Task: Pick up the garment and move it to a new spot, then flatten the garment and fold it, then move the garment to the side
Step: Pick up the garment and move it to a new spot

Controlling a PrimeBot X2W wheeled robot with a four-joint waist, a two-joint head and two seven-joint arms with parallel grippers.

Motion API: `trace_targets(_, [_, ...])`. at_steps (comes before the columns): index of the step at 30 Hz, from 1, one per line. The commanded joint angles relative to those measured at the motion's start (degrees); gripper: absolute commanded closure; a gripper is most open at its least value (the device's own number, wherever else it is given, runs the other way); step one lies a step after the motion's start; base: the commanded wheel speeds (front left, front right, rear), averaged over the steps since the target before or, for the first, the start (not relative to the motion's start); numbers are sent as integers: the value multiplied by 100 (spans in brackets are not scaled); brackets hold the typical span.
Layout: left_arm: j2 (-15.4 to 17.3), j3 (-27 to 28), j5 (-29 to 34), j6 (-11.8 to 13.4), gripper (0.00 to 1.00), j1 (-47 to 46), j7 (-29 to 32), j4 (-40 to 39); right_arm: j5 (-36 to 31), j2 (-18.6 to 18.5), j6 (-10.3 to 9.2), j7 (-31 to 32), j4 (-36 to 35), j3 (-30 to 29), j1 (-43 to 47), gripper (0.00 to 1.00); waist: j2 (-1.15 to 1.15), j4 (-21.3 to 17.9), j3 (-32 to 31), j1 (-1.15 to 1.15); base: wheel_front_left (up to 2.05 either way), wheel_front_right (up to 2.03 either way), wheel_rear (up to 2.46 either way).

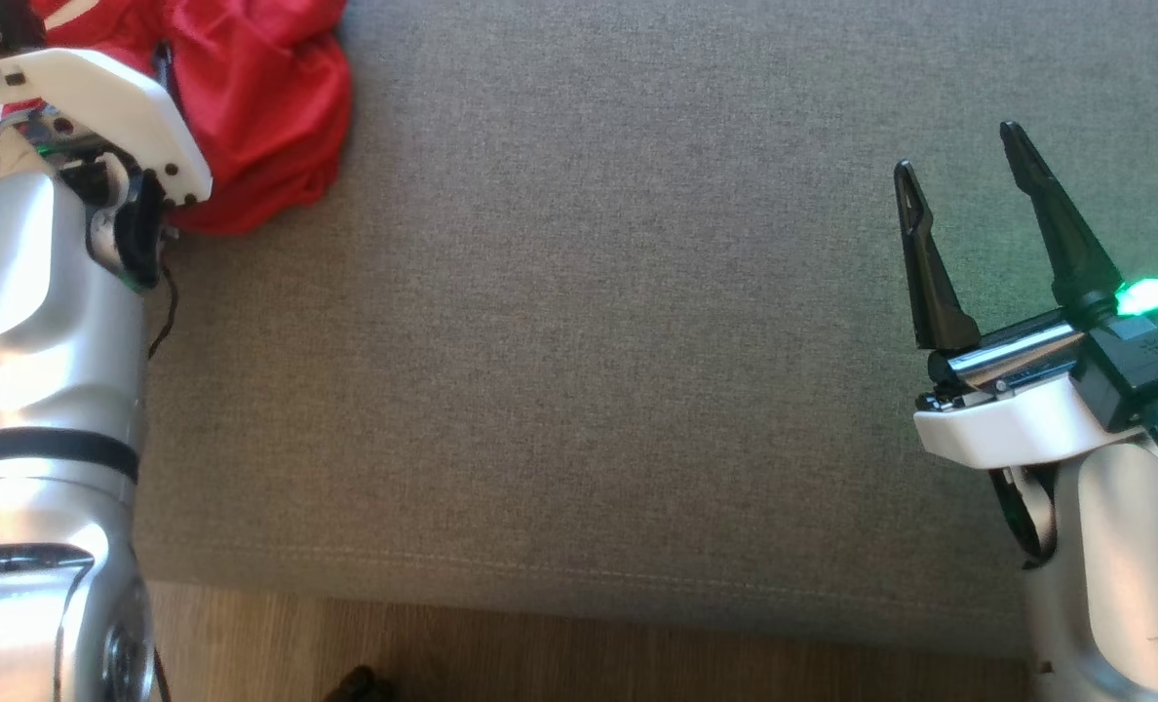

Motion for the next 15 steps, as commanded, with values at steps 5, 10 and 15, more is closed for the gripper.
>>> trace_targets(5, [389, 10, 61, 33, 21, -152, -181, 48, 23, 10, -1, -36, -247, 102, -137, 0, 0, -24, 80, -1, 0, 0, 0])
trace_targets(10, [314, 2, -20, -60, 100, -9, -673, 177, 47, 13, -1, -36, -163, 107, -120, 0, 0, -31, -85, -1, 0, 0, 0])
trace_targets(15, [295, -41, -27, -93, 100, 142, -1571, 41, 233, 14, -1, -36, -73, 159, -18, 0, 0, -81, -532, -1, 0, 0, 0])
